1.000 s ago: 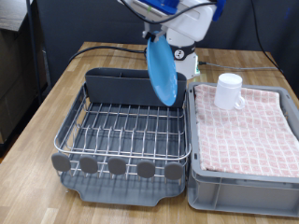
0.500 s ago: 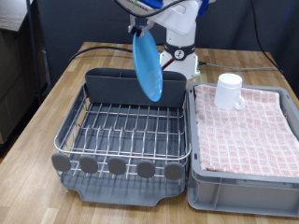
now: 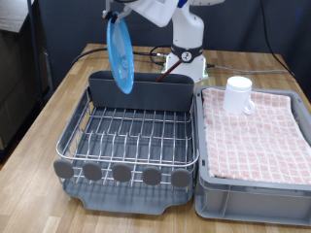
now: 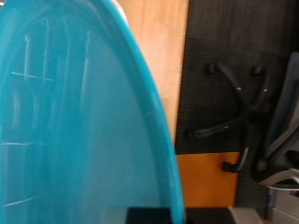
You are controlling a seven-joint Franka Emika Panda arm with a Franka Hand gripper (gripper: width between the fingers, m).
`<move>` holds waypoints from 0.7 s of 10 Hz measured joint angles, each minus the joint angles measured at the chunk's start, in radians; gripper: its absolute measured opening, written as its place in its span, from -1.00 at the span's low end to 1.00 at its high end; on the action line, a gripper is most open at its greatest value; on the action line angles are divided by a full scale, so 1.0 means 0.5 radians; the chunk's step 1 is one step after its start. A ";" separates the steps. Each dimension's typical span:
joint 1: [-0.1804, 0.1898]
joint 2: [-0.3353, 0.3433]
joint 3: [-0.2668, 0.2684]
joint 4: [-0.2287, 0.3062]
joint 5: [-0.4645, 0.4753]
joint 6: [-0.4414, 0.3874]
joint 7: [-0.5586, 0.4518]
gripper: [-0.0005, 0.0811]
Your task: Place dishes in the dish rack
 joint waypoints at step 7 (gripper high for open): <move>-0.009 0.129 -0.144 0.142 -0.111 0.095 -0.175 -0.93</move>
